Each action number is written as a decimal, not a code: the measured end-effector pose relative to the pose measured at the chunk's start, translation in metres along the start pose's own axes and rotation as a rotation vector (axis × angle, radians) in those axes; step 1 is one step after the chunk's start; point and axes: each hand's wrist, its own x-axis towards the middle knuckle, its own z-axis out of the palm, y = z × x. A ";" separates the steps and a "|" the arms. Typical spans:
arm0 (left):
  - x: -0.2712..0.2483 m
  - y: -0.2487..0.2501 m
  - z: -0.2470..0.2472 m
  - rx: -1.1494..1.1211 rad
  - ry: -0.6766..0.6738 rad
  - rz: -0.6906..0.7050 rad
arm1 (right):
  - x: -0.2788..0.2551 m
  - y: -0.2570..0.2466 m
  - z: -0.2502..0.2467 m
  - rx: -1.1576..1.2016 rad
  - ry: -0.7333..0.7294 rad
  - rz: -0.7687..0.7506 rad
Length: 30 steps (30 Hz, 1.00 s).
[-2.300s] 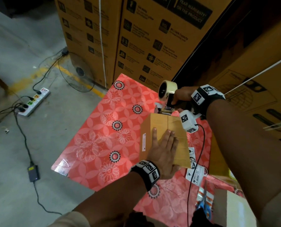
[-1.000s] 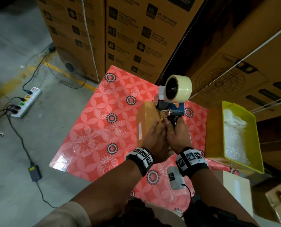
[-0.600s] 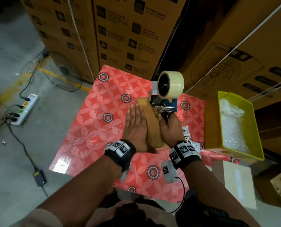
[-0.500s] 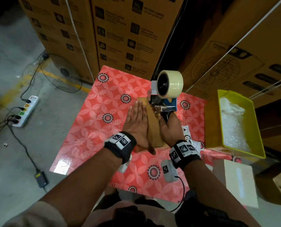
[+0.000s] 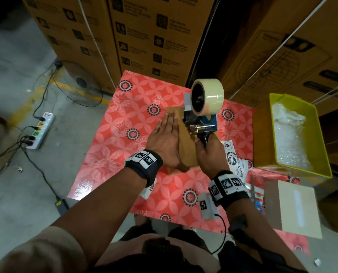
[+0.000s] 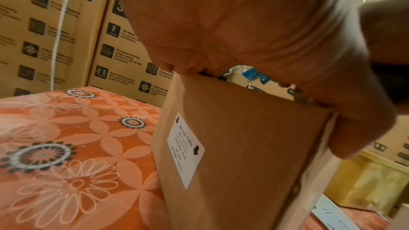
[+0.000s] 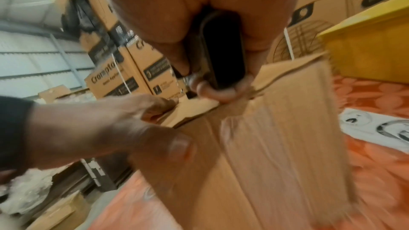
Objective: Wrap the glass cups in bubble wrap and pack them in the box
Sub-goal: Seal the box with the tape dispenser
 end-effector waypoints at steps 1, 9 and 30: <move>0.000 0.000 0.000 -0.009 0.003 0.001 | -0.012 0.005 -0.002 0.012 0.002 -0.005; -0.002 -0.006 0.004 -0.024 0.042 0.038 | -0.144 0.055 -0.024 0.064 -0.042 0.093; 0.050 -0.003 -0.014 0.361 -0.090 0.530 | -0.139 0.100 0.032 0.307 -0.226 0.494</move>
